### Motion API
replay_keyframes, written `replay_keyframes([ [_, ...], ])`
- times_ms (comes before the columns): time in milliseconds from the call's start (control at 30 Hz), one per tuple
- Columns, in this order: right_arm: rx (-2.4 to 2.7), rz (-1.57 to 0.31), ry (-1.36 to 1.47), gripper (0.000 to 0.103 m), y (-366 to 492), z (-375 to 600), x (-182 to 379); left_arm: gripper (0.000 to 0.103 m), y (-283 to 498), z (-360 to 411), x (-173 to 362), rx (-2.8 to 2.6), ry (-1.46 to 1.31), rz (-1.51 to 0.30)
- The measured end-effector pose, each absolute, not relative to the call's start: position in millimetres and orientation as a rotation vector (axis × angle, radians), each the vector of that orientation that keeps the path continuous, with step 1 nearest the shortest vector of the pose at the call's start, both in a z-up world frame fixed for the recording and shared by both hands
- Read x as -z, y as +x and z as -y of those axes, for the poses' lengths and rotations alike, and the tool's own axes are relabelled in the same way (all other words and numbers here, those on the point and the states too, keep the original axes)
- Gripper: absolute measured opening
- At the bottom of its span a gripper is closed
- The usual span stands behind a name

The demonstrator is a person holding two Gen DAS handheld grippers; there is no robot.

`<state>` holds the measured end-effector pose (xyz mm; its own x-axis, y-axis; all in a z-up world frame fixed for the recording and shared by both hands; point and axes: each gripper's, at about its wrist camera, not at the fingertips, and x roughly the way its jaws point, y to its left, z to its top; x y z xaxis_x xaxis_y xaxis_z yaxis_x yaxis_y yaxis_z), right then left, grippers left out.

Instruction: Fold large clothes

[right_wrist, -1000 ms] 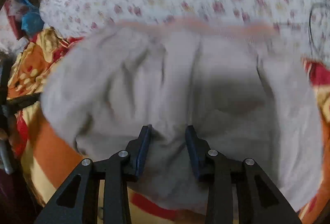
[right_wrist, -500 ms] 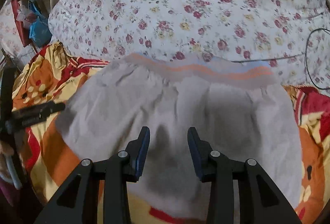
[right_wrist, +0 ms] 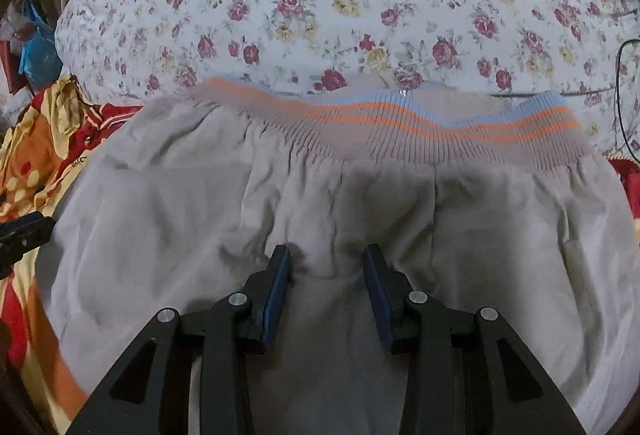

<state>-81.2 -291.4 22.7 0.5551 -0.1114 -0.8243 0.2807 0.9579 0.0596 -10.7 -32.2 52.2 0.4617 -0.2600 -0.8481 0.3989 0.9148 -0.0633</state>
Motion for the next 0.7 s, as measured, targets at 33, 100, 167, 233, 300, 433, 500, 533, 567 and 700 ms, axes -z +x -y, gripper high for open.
replay_keyframes([
  [33, 0.233, -0.961, 0.191, 0.039, -81.0, 291.3, -23.5, 0.06, -10.3, 32.0, -51.6, 0.404, 0.151, -1.016],
  [100, 0.226, -0.974, 0.194, 0.039, -81.5, 292.3, -26.9, 0.063, -8.9, 30.9, -50.4, 0.398, 0.142, -1.024],
  [167, 0.218, -0.98, 0.208, 0.039, -84.6, 292.6, -33.8, 0.068, -6.8, 28.5, -48.8, 0.394, 0.122, -1.037],
  [233, 0.209, -0.959, 0.219, 0.039, -88.7, 293.1, -43.6, 0.072, -3.1, 25.4, -45.9, 0.391, 0.093, -1.055],
  [300, 0.216, -0.928, 0.228, 0.041, -91.9, 296.8, -51.9, 0.074, 1.8, 22.5, -42.0, 0.4, 0.047, -1.087],
  [433, 0.242, -0.914, 0.264, 0.041, -89.1, 312.4, -51.0, 0.083, 15.1, 14.9, -30.8, 0.427, -0.093, -1.163],
  [500, 0.254, -0.917, 0.294, 0.041, -86.8, 320.7, -43.8, 0.083, 21.2, 15.5, -24.3, 0.432, -0.121, -1.19],
  [533, 0.256, -0.92, 0.311, 0.041, -85.6, 325.5, -38.9, 0.084, 22.8, 17.6, -21.7, 0.433, -0.122, -1.197],
  [567, 0.25, -0.93, 0.337, 0.042, -84.3, 329.4, -31.1, 0.085, 24.3, 21.1, -19.3, 0.435, -0.118, -1.196],
  [700, 0.237, -0.908, 0.324, 0.045, -83.8, 328.5, -16.9, 0.086, 25.1, 32.6, -16.3, 0.453, -0.11, -1.188],
])
